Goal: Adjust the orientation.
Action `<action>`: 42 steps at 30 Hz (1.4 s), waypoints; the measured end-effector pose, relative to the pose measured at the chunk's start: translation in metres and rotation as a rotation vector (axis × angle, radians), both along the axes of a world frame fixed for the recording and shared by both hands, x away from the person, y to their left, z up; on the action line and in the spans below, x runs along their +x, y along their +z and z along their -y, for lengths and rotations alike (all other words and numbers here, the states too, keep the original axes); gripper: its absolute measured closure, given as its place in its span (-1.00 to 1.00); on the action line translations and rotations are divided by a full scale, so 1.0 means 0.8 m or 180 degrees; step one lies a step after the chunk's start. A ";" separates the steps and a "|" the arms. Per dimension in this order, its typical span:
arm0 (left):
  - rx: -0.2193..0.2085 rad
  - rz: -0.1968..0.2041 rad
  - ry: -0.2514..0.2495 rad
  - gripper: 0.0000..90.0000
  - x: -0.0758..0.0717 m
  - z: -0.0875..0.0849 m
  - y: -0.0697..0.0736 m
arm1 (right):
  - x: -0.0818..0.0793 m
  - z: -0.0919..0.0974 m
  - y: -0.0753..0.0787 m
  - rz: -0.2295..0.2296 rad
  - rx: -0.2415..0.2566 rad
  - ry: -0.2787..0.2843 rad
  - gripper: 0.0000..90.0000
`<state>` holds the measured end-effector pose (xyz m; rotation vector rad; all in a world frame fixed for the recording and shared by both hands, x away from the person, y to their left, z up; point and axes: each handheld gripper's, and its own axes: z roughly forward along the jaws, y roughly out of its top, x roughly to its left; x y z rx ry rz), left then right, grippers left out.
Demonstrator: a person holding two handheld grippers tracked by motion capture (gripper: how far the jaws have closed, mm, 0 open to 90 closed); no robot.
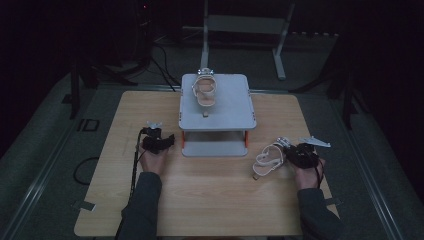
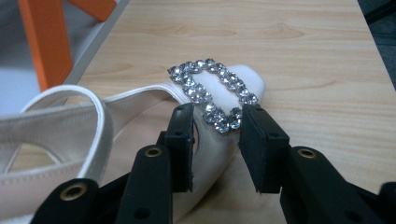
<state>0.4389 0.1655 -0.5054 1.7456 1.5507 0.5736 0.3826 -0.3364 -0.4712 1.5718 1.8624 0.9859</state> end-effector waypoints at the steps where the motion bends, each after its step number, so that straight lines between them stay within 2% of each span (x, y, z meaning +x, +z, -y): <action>1: 0.0001 0.0002 0.0004 -0.10 0.000 0.000 0.000 | 0.007 0.003 -0.001 -0.0014 0.0072 0.0028 0.45; 3: -0.0006 0.0000 -0.0001 -0.10 0.000 0.000 0.000 | 0.020 0.005 0.000 -0.0059 0.0183 0.0105 0.44; 6: -0.0003 0.0001 0.0002 -0.10 0.000 0.000 0.000 | 0.030 0.005 0.003 -0.0135 0.0251 0.0195 0.43; 10: 0.0030 0.0002 0.0004 -0.10 0.000 0.001 0.000 | 0.043 0.003 0.008 -0.0252 0.0224 0.0325 0.41; 14: 0.0079 -0.0001 0.0006 -0.10 0.000 0.003 0.000 | 0.053 0.002 0.009 -0.0307 0.0215 0.0403 0.42; 20: 0.0105 -0.0001 0.0005 -0.10 0.000 0.005 0.000 | 0.059 0.002 0.014 -0.0361 0.0099 0.0516 0.37; 26: 0.0121 -0.0001 0.0001 -0.10 0.000 0.005 0.000 | 0.046 0.008 0.020 -0.0194 0.0078 0.0375 0.27; 28: 0.0135 -0.0003 -0.0001 -0.10 0.000 0.005 0.000 | 0.038 0.010 0.027 -0.0113 0.0106 0.0332 0.21; 29: 0.0148 -0.0002 0.0004 -0.10 0.000 0.006 0.000 | 0.032 0.010 0.035 -0.0026 0.0102 0.0317 0.19; 33: 0.0153 -0.0003 0.0005 -0.10 0.000 0.006 0.000 | 0.020 0.007 0.048 0.0068 0.0122 0.0315 0.16; 37: 0.0155 -0.0003 0.0006 -0.10 0.000 0.006 0.000 | 0.001 -0.002 0.057 0.0153 0.0064 0.0331 0.09; 42: 0.0155 -0.0004 0.0005 -0.10 0.000 0.006 0.000 | -0.007 -0.009 0.059 0.0156 -0.0045 0.0369 0.04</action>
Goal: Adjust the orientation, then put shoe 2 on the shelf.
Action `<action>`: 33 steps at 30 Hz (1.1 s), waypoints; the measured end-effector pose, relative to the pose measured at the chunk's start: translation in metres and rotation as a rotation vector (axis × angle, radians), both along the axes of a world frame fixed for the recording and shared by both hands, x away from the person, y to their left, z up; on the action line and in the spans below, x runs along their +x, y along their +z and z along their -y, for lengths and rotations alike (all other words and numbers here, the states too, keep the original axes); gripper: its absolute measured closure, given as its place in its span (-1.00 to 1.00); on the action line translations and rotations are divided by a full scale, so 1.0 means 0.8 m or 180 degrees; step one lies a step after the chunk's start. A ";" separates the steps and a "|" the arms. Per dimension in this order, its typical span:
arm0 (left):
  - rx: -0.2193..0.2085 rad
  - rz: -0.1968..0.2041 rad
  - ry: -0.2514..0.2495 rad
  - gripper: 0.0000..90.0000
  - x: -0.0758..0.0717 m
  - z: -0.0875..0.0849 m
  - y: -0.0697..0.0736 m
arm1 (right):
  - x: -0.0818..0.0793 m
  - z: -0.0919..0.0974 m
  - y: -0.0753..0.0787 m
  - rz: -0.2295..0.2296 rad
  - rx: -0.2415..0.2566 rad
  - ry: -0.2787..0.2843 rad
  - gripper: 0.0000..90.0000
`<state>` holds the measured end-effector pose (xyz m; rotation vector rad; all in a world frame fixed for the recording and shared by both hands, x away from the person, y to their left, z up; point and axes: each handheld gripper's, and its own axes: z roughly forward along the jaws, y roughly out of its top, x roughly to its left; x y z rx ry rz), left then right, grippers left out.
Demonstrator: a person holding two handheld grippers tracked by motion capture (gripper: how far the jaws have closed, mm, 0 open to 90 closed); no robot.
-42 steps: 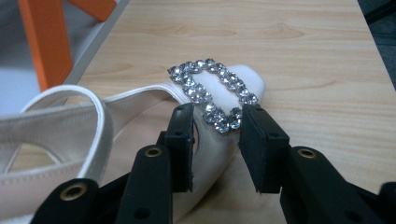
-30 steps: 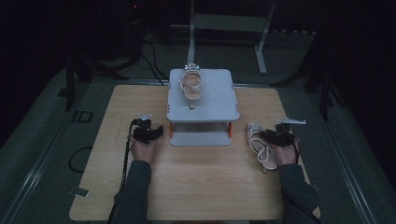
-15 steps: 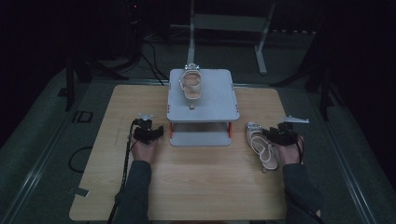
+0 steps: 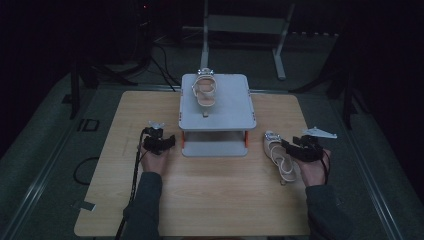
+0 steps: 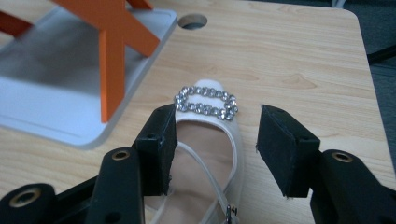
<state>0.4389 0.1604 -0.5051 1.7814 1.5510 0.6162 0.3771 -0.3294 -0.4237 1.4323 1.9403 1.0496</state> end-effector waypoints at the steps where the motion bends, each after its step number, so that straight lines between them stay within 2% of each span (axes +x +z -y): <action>1: -0.0002 0.0000 0.0000 -0.10 0.000 0.000 0.000 | 0.000 -0.001 0.000 -0.0019 -0.0040 0.0008 0.04; 7: 0.0002 0.0001 0.0003 -0.11 0.000 0.000 0.000 | -0.006 -0.006 0.001 -0.0063 -0.0189 -0.0014 0.02; 17: 0.0014 0.0001 0.0009 -0.11 -0.001 0.001 0.000 | -0.020 0.000 0.001 -0.0134 -0.0208 -0.0109 0.05; 22: 0.0007 -0.0001 0.0006 -0.11 -0.001 0.001 0.000 | -0.026 0.000 -0.001 -0.0198 -0.0315 -0.0089 0.07; 27: 0.0010 0.0001 0.0008 -0.11 -0.001 0.001 0.000 | -0.019 -0.004 -0.008 -0.0357 -0.0343 -0.0056 0.07; 28: 0.0011 0.0001 0.0008 -0.11 -0.001 0.001 0.000 | -0.013 -0.006 -0.011 -0.0425 -0.0367 -0.0044 0.09; 33: 0.0007 0.0000 0.0006 -0.11 -0.001 0.001 0.000 | 0.003 -0.008 -0.019 -0.0622 -0.0433 -0.0096 0.17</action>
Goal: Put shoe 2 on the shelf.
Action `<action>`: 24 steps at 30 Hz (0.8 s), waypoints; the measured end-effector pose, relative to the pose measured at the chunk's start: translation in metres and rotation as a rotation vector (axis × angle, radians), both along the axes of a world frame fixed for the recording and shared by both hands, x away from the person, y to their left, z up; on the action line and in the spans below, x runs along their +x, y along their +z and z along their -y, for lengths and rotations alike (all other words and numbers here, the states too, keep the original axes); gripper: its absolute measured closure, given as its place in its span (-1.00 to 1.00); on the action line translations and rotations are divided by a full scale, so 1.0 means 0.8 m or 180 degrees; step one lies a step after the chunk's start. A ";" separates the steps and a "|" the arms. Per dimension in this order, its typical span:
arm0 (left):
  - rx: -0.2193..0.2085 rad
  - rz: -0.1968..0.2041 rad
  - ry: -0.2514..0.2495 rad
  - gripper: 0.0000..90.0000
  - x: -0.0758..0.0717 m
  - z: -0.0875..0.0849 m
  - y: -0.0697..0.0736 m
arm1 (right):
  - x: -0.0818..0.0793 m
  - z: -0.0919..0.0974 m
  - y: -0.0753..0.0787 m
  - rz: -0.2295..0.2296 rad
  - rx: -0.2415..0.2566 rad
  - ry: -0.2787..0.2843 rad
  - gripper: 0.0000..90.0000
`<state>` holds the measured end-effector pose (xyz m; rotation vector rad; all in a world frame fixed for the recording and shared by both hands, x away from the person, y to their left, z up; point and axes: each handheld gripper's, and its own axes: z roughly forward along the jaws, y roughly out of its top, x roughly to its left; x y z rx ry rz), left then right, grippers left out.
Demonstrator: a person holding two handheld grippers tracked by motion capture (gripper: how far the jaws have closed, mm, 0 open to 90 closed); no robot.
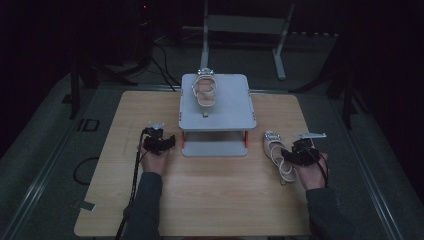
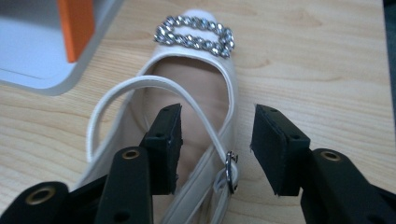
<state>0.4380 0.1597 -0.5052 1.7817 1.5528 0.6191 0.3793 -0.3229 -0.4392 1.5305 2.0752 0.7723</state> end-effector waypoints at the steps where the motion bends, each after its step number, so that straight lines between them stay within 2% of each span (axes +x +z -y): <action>1: 0.0000 -0.0001 -0.0001 -0.11 0.000 0.000 0.000 | 0.002 0.000 -0.002 -0.0040 -0.0001 -0.0020 0.19; 4: -0.0005 -0.0001 0.0000 -0.11 0.000 0.000 0.000 | 0.006 0.002 -0.006 -0.0145 0.0029 -0.0071 0.22; 6: -0.0004 -0.0001 0.0000 -0.11 0.000 0.000 0.000 | 0.007 0.003 -0.008 -0.0175 -0.0005 -0.0128 0.24; 7: -0.0005 0.0000 0.0000 -0.11 0.000 0.000 0.000 | 0.007 0.004 -0.008 -0.0202 0.0036 -0.0136 0.26; 12: -0.0003 -0.0001 0.0001 -0.11 0.000 0.000 0.000 | 0.008 0.007 -0.003 -0.0205 0.0032 -0.0195 0.38; 15: 0.0001 -0.0001 0.0000 -0.11 0.000 0.000 0.000 | 0.011 0.006 -0.004 -0.0312 0.0081 -0.0191 0.44; 17: -0.0003 -0.0001 0.0001 -0.11 0.000 0.000 0.000 | 0.014 0.006 -0.007 -0.0409 0.0168 -0.0244 0.47; 20: -0.0003 -0.0001 0.0000 -0.11 0.000 0.000 0.000 | 0.018 0.006 -0.012 -0.0504 0.0186 -0.0263 0.51; 24: -0.0002 -0.0001 0.0000 -0.11 0.000 0.000 0.000 | 0.020 0.006 -0.013 -0.0541 0.0228 -0.0315 0.62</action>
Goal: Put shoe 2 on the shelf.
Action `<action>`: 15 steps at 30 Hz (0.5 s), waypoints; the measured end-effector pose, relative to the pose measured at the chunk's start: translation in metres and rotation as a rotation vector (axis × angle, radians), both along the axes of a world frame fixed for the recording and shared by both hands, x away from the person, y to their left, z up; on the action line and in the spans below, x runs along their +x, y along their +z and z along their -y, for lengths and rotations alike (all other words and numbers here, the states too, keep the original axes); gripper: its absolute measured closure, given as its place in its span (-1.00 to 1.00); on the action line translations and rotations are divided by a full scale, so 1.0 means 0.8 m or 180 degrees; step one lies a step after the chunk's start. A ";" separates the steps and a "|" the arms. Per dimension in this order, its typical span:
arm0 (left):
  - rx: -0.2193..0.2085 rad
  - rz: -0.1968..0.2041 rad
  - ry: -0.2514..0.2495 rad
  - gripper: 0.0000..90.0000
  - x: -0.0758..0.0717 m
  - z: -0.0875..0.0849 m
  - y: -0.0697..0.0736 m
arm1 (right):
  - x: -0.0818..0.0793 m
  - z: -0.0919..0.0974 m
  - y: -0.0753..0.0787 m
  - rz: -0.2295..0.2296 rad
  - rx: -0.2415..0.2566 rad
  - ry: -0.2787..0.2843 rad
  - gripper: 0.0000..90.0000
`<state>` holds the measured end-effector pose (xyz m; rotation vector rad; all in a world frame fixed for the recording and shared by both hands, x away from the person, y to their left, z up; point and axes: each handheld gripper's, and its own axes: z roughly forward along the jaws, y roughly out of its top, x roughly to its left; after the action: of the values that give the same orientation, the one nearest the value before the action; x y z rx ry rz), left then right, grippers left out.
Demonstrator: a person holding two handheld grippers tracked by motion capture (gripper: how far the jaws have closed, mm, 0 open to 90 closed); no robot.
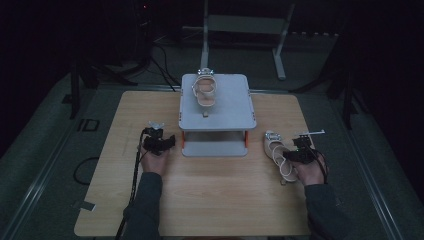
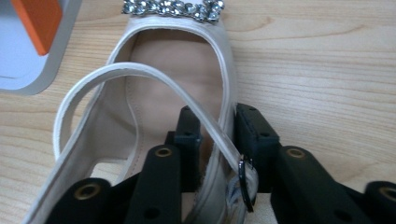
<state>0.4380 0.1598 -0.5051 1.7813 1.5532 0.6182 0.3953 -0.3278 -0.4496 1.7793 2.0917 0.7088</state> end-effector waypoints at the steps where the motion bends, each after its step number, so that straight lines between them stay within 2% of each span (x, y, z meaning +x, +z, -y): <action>1: -0.0001 0.0001 -0.0001 -0.11 0.000 0.000 0.000 | 0.002 0.002 0.000 -0.0056 0.0019 -0.0070 0.67; 3: -0.0001 0.0000 0.0000 -0.11 0.000 0.000 0.000 | 0.002 0.004 0.000 -0.0084 0.0036 -0.0104 0.76; 7: 0.0002 0.0001 0.0000 -0.11 0.000 0.000 0.000 | 0.004 0.007 0.002 -0.0223 0.0205 -0.0387 0.86; 11: 0.0006 0.0003 0.0002 -0.11 0.000 0.000 0.000 | 0.006 0.006 0.003 -0.0267 0.0215 -0.0457 0.90; 15: 0.0005 0.0002 0.0002 -0.11 0.000 0.000 0.000 | 0.007 0.007 0.004 -0.0283 0.0304 -0.0517 0.91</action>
<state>0.4380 0.1596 -0.5052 1.7816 1.5533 0.6207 0.4006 -0.3338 -0.4468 2.0405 1.9687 0.7074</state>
